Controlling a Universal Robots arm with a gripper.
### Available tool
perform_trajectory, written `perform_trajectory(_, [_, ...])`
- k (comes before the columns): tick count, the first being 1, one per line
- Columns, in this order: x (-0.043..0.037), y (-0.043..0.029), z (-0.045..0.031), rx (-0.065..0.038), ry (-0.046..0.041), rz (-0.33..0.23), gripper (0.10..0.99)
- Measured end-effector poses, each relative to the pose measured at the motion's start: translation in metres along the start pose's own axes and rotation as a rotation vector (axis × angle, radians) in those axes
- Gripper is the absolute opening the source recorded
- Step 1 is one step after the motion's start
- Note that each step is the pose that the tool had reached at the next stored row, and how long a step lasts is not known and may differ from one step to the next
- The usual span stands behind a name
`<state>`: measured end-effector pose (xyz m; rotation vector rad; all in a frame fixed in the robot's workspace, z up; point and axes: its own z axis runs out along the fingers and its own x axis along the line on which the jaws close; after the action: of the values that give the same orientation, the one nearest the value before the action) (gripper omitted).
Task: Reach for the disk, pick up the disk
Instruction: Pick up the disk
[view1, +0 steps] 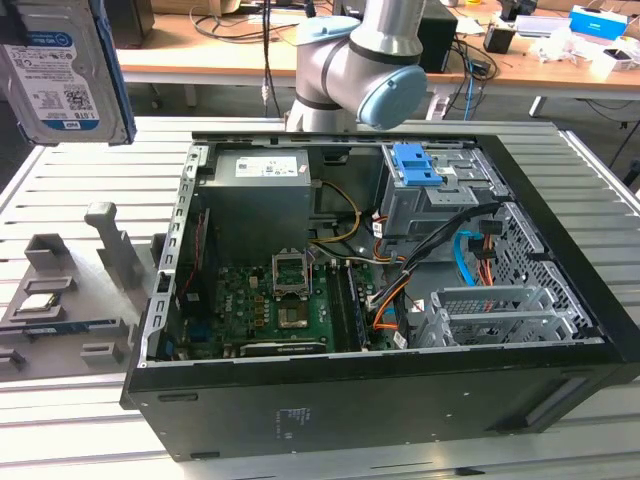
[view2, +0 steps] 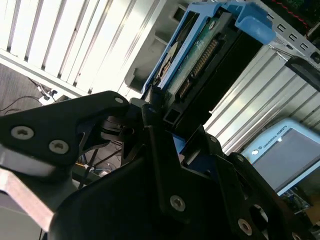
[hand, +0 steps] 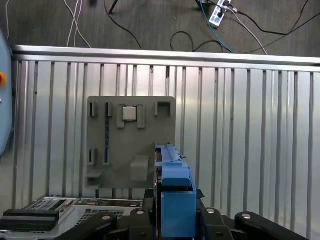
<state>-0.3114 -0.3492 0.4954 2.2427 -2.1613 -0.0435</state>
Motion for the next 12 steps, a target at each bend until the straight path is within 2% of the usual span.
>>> perform_trajectory(1, [0.0005, -0.0125, -0.0005, 0.000, 0.0001, 0.000, 0.369])
perform_trajectory(2, [0.0007, -0.0183, -0.0007, 0.000, 0.0000, 0.000, 0.369])
perform_trajectory(4, [0.0009, -0.0254, -0.0011, 0.000, 0.0001, 0.000, 0.369])
perform_trajectory(6, [0.0014, -0.0376, -0.0015, 0.000, 0.0000, 0.000, 0.369])
perform_trajectory(12, [0.0022, -0.0596, -0.0024, -0.001, 0.0001, 0.000, 0.369])
